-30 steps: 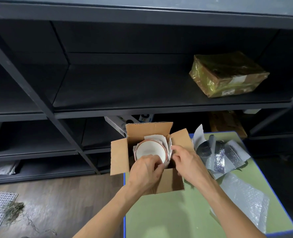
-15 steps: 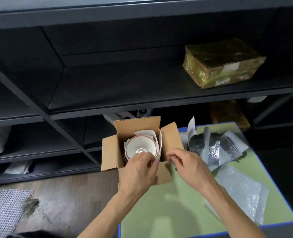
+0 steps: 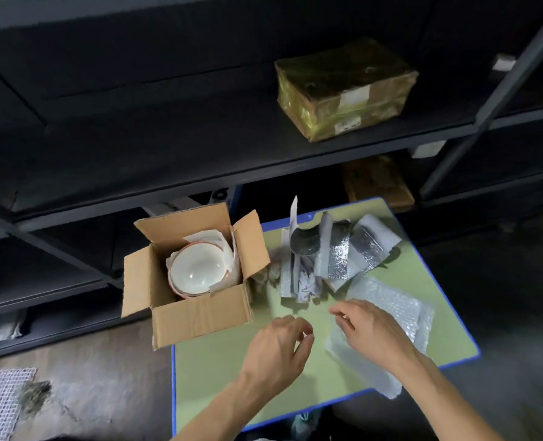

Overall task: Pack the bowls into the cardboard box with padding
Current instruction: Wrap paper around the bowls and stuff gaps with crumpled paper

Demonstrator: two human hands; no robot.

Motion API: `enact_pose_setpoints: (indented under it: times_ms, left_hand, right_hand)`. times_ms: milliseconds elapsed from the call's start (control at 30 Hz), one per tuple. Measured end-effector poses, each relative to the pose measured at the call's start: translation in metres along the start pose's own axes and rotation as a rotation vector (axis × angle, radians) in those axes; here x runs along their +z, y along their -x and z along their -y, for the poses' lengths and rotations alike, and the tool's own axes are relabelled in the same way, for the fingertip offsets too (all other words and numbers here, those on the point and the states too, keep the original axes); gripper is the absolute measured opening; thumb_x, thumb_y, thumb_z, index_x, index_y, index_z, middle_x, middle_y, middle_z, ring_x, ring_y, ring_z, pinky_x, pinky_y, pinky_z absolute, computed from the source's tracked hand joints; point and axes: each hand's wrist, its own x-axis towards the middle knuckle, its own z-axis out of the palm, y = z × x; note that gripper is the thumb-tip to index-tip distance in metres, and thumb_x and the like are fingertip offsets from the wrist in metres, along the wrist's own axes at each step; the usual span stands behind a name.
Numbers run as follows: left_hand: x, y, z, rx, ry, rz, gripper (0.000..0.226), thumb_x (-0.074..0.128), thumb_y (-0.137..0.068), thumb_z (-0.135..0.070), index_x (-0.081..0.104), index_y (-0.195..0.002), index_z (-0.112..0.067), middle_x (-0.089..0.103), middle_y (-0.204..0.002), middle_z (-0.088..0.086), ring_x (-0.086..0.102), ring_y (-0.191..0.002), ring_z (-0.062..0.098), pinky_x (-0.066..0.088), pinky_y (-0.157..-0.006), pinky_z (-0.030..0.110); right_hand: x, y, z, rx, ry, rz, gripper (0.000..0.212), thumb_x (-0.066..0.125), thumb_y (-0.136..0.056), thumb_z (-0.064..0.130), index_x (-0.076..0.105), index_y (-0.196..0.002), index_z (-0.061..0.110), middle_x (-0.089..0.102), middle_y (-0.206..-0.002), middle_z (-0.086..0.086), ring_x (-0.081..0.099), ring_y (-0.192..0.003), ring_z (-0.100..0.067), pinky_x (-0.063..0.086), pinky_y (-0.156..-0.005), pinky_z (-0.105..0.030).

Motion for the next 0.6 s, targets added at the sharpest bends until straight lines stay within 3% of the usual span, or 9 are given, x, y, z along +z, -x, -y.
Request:
enact_pose_setpoints:
  times_ms: [133, 333, 500, 600]
  left_hand:
    - [0.028, -0.021, -0.011, -0.005, -0.04, 0.118, 0.034, 0.046, -0.099, -0.042, 0.06, -0.124, -0.024, 0.065, -0.111, -0.004, 0.058, -0.106, 0.015, 0.047, -0.088, 0.032]
    - [0.066, -0.057, -0.024, -0.063, -0.14, 0.217, 0.046, 0.047, -0.1, -0.045, 0.047, -0.139, -0.021, 0.057, -0.129, 0.0, 0.056, -0.116, 0.02, 0.046, -0.093, 0.033]
    - [0.084, -0.082, -0.024, -0.175, -0.254, 0.297, 0.056, 0.049, -0.098, -0.051, 0.037, -0.138, -0.013, 0.04, -0.14, 0.01, 0.055, -0.112, 0.03, 0.047, -0.089, 0.039]
    - [0.093, -0.091, -0.022, -0.204, -0.25, 0.298, 0.056, 0.053, -0.097, -0.049, 0.036, -0.136, -0.013, 0.023, -0.159, 0.016, 0.055, -0.118, 0.032, 0.047, -0.091, 0.041]
  right_hand:
    - [0.003, 0.019, -0.043, 0.16, 0.018, 0.06, 0.035, 0.045, -0.102, 0.028, 0.054, -0.137, 0.028, 0.056, -0.136, 0.009, 0.049, -0.127, -0.014, 0.043, -0.1, -0.03]
    - [0.01, 0.047, -0.086, 0.367, -0.032, 0.098, 0.047, 0.045, -0.103, 0.027, 0.039, -0.149, 0.022, 0.042, -0.149, 0.0, 0.041, -0.137, -0.02, 0.039, -0.107, -0.032]
    - [0.013, 0.053, -0.106, 0.479, -0.111, 0.049, 0.043, 0.049, -0.1, 0.023, 0.043, -0.142, 0.015, 0.044, -0.139, -0.007, 0.049, -0.125, -0.026, 0.043, -0.1, -0.034]
    - [0.016, 0.05, -0.11, 0.52, -0.16, 0.016, 0.042, 0.051, -0.099, 0.023, 0.042, -0.14, 0.018, 0.041, -0.135, -0.008, 0.054, -0.116, -0.027, 0.045, -0.093, -0.033]
